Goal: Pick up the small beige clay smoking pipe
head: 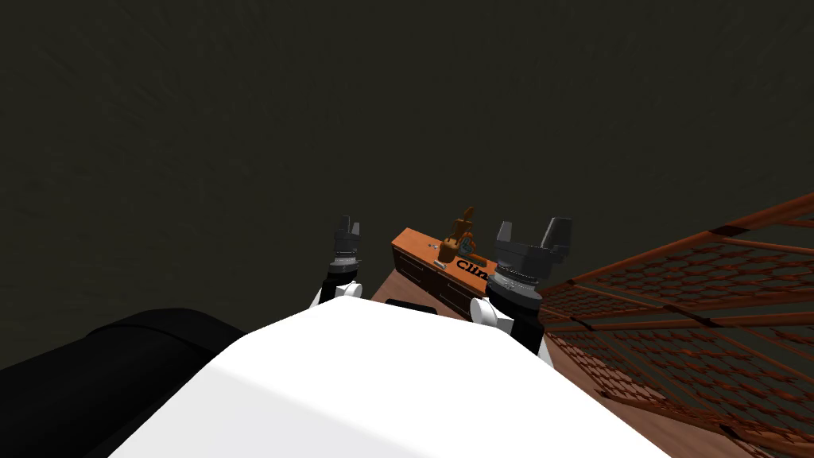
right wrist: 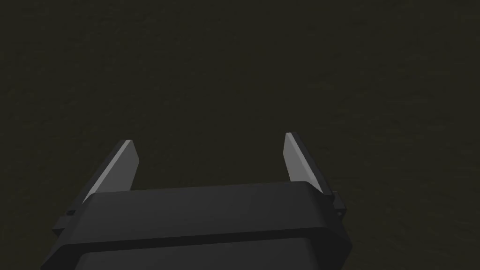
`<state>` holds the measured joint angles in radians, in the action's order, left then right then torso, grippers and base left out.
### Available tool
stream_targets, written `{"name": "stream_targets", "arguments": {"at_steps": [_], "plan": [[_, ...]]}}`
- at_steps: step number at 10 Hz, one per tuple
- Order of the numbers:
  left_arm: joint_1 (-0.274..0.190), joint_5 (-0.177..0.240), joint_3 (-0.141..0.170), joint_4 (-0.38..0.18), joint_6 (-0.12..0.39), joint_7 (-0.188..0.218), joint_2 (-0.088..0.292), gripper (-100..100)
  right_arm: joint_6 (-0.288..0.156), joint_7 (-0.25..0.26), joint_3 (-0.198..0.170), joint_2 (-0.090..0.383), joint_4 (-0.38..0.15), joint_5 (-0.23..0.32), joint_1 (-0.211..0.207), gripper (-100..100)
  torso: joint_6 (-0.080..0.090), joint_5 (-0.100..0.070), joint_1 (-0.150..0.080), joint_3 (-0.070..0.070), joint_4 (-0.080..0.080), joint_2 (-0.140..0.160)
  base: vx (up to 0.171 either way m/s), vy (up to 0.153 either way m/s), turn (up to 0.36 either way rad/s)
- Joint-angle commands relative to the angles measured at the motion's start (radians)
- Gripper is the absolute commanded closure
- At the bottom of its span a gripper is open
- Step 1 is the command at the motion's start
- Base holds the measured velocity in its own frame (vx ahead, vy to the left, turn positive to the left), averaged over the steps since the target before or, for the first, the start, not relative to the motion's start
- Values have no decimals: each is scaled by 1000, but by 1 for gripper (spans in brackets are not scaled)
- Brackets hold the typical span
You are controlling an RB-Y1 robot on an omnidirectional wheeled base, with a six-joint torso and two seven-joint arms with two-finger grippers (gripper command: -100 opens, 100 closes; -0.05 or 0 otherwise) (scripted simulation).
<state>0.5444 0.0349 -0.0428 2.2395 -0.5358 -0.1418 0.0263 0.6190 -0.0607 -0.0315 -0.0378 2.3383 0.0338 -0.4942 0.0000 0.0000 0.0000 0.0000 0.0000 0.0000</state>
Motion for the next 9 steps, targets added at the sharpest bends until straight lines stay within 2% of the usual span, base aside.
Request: {"name": "stream_targets", "arguments": {"at_steps": [1,4,5,7,8,9], "plan": [[0,0,0,0,0,0,0,0,-31,-19,8,36,-38,-33,10,-100,0,0,0,0,0,0,-4,-13,38],[0,0,0,0,0,0,0,0,-100,-65,29,87,-121,-115,38,-100,0,-1,-3,0,0,1,-11,-31,53],[0,0,0,0,0,0,0,0,-107,-65,29,87,-124,-115,38,-100,0,-1,-3,0,0,1,-9,-29,14],[0,0,0,0,0,0,0,0,-165,-108,50,119,-190,-182,71,-100,0,-1,-2,0,0,0,-11,-26,55],[0,0,0,0,0,0,0,0,-176,-108,50,119,-199,-191,71,-100,0,-1,-2,0,0,0,-10,-25,27],[0,0,0,0,0,0,0,0,-212,-133,62,134,-240,-231,91,-100,0,0,-2,0,0,0,-8,-26,43]]}}
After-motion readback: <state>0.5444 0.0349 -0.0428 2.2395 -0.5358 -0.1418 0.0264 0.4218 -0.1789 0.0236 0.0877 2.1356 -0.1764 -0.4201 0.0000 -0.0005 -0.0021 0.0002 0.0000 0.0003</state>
